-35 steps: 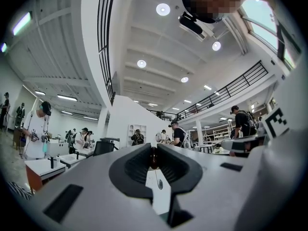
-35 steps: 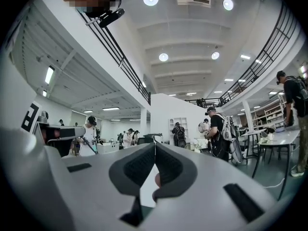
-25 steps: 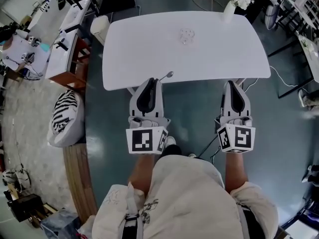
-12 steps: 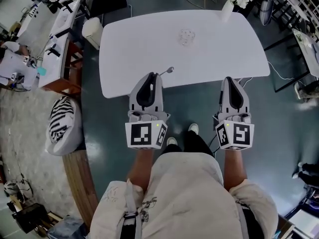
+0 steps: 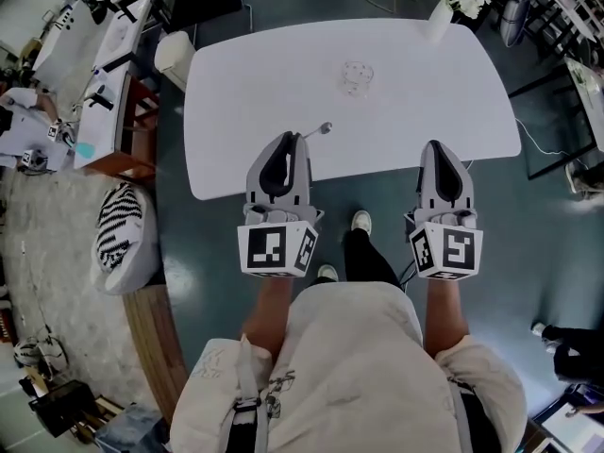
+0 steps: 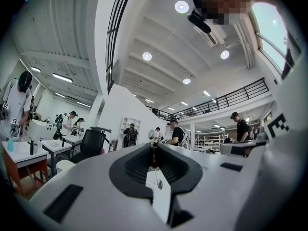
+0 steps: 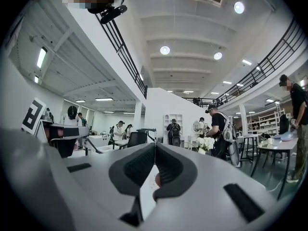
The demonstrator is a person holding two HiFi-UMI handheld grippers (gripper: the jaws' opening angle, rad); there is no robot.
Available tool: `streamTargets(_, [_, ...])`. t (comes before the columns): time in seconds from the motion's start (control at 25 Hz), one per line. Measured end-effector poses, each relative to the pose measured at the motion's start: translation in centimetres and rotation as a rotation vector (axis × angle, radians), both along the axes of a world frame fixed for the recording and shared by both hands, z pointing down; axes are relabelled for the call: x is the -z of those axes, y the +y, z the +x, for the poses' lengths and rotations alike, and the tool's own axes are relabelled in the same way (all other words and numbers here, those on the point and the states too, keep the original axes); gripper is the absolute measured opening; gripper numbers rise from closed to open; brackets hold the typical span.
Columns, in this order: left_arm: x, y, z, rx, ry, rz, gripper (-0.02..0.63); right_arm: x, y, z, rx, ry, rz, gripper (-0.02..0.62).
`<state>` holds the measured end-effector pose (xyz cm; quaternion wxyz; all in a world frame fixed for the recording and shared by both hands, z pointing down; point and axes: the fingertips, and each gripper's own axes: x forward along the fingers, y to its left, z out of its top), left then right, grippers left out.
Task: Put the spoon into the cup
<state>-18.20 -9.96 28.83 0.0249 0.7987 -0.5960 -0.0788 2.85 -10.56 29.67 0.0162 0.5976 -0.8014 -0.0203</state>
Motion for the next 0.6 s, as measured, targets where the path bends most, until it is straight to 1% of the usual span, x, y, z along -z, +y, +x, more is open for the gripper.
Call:
streamTargets(0.16, [-0.5,-4.0,1.8,-0.001,-0.011,-0.025,0.037,-1.0,-3.9,1.3,0.008,0.003,-0.03,-0.011])
streamTargets(0.4, [-1.9,-9.7,5.3,-0.005,-0.018,-0.072,0.037,-2.7,-9.4,4.7,0.005,-0.024,-0.068,-0.011])
streamTargets(0.6, [-3.0,-13.9,7.8,-0.011,-0.053,-0.097,0.037,-4.0,-13.6,6.9,0.007,-0.057,-0.09,-0.011])
